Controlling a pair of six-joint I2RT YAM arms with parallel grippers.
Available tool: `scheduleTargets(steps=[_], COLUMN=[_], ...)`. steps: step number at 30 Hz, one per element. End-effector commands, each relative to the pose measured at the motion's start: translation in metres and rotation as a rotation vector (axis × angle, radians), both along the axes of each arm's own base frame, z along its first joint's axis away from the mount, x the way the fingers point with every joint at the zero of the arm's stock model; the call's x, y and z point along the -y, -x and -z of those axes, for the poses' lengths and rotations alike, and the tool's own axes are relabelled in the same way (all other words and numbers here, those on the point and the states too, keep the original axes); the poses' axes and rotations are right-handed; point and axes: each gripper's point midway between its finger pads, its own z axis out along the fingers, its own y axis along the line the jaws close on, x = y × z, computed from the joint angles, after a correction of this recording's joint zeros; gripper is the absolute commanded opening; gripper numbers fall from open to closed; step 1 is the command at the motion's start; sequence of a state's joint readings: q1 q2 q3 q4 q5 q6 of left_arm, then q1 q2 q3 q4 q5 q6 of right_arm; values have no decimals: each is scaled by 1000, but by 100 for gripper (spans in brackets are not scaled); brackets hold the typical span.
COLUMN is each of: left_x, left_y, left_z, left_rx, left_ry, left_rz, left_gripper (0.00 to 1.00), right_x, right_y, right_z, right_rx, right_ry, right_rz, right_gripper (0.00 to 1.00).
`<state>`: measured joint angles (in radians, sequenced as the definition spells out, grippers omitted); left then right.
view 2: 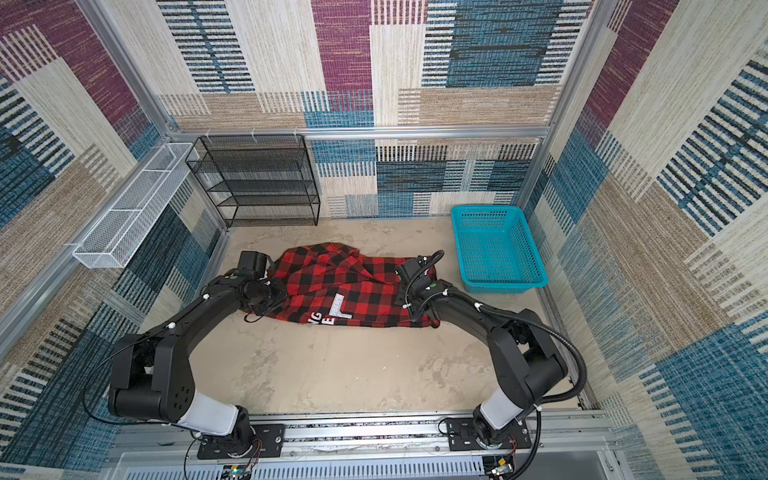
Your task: Fold and stack the long sleeve shirts
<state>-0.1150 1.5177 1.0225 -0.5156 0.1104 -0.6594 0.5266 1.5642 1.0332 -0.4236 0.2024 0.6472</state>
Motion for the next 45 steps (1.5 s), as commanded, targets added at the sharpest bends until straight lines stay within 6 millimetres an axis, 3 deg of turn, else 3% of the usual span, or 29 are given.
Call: scheduleTargets(steps=[1,9,19,22,26,29,35,41,45], left_x=[10,20,21,21,21,21,21,18,12], left_y=[5,5,7,7,9,9,9,14,13], left_z=[-4,8,8,13,17,16,15,14,8], left_rx=[-12,-43,-36,-48,-58,-54,-51,-49,-47], left_ry=[-17,-37,-37,-38,-37,-38,-40,-56,-92], left_rz=[53,77,81,83,80,80,82,82,82], left_gripper=[0,0,0,0,0,0,0,0,0], right_x=[32,82,86,84,86,86,72,69,78], right_y=[4,11,-3,-12,-24,-33,-48,-51,-45], right_z=[-5,14,51,48,25,8,1,27,30], right_rx=[-38,-121,-149,-108,-27,27,51,-25,-94], right_ry=[86,119,105,101,126,148,142,164,206], right_rz=[12,109,116,99,84,55,-33,-55,-19], right_gripper=[57,62,66,47,23,17,14,23,59])
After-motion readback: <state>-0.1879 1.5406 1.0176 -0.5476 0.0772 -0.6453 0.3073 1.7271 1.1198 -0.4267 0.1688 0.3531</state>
